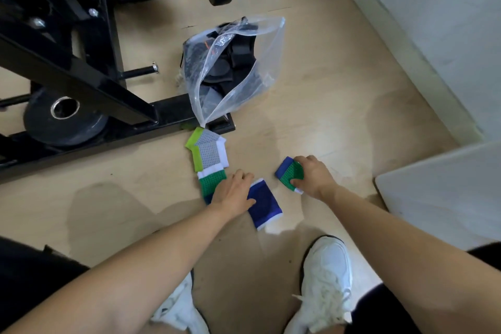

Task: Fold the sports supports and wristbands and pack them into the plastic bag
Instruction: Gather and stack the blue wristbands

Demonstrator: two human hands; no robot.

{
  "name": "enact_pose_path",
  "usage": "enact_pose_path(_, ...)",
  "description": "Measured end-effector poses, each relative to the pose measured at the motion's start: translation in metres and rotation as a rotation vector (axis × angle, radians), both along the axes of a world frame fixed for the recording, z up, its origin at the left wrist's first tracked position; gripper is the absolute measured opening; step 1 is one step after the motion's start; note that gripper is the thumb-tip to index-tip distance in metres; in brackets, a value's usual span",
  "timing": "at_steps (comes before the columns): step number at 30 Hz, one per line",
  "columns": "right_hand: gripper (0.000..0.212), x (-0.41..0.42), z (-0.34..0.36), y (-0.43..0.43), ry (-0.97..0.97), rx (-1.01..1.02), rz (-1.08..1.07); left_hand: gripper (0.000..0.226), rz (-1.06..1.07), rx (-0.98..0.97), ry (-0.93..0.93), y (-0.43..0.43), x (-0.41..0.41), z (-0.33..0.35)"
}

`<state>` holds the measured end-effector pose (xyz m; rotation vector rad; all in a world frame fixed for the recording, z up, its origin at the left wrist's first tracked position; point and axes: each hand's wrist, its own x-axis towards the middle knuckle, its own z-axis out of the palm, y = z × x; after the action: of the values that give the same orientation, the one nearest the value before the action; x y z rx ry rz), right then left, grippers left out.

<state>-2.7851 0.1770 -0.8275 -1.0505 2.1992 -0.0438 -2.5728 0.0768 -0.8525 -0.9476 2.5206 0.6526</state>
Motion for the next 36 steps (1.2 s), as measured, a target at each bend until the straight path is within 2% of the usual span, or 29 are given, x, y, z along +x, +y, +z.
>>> enact_pose_path(3, 0.07, 0.009, -0.016, 0.006, 0.031, -0.031, -0.026, 0.048, 0.055, -0.004, 0.034, -0.001, 0.0, -0.01)
enact_pose_path(5, 0.068, 0.009, -0.021, 0.004, 0.012, -0.075, -0.08, 0.034, 0.134, 0.062, 0.102, -0.003, 0.002, -0.013)
enact_pose_path(8, 0.04, 0.006, -0.022, -0.004, -0.17, -0.113, -0.278, 0.013, 0.259, 0.181, 0.239, -0.008, 0.009, -0.011)
enact_pose_path(9, 0.03, 0.007, -0.021, -0.007, -0.255, -0.135, -0.351, 0.013, 0.313, 0.215, 0.285, -0.009, 0.012, -0.01)
enact_pose_path(11, 0.028, 0.012, -0.021, -0.011, -0.331, -0.214, -0.426, 0.02, 0.445, 0.315, 0.364, -0.015, 0.02, -0.01)
enact_pose_path(14, 0.041, 0.021, -0.014, -0.02, -0.192, -0.381, -0.358, 0.023, 0.617, 0.519, 0.489, -0.026, 0.03, -0.006)
enact_pose_path(15, 0.039, 0.027, -0.01, -0.024, -0.236, -0.41, -0.349, 0.02, 0.666, 0.581, 0.518, -0.029, 0.031, -0.004)
enact_pose_path(18, 0.041, 0.046, -0.003, -0.035, -0.678, -0.36, -0.403, 0.008, 0.794, 0.74, 0.574, -0.034, 0.031, 0.006)
enact_pose_path(20, 0.036, 0.055, -0.003, -0.037, -0.744, -0.279, -0.347, 0.004, 0.841, 0.801, 0.577, -0.033, 0.029, 0.009)
enact_pose_path(23, 0.019, 0.056, -0.007, -0.033, -0.729, -0.272, -0.408, 0.006, 0.877, 0.742, 0.611, -0.032, 0.029, 0.01)
enact_pose_path(26, 0.009, 0.046, -0.008, -0.024, -0.717, -0.285, -0.469, 0.006, 0.919, 0.405, 0.611, -0.041, 0.037, 0.006)
enact_pose_path(27, 0.008, 0.042, -0.008, -0.021, -0.74, -0.281, -0.488, 0.006, 0.9, 0.369, 0.581, -0.043, 0.039, 0.005)
enact_pose_path(28, 0.01, 0.04, -0.007, -0.018, -0.789, -0.27, -0.504, 0.005, 0.872, 0.414, 0.558, -0.043, 0.039, 0.005)
enact_pose_path(32, 0.017, 0.037, -0.001, -0.015, -1.129, -0.226, -0.611, 0.01, 0.851, 0.827, 0.461, -0.028, 0.024, 0.015)
enact_pose_path(34, 0.02, 0.036, -0.002, -0.018, -1.143, -0.241, -0.668, 0.022, 0.846, 0.941, 0.458, -0.023, 0.016, 0.015)
enact_pose_path(36, 0.023, 0.036, -0.004, -0.02, -1.029, -0.268, -0.736, 0.021, 0.875, 0.962, 0.525, -0.022, 0.012, 0.016)
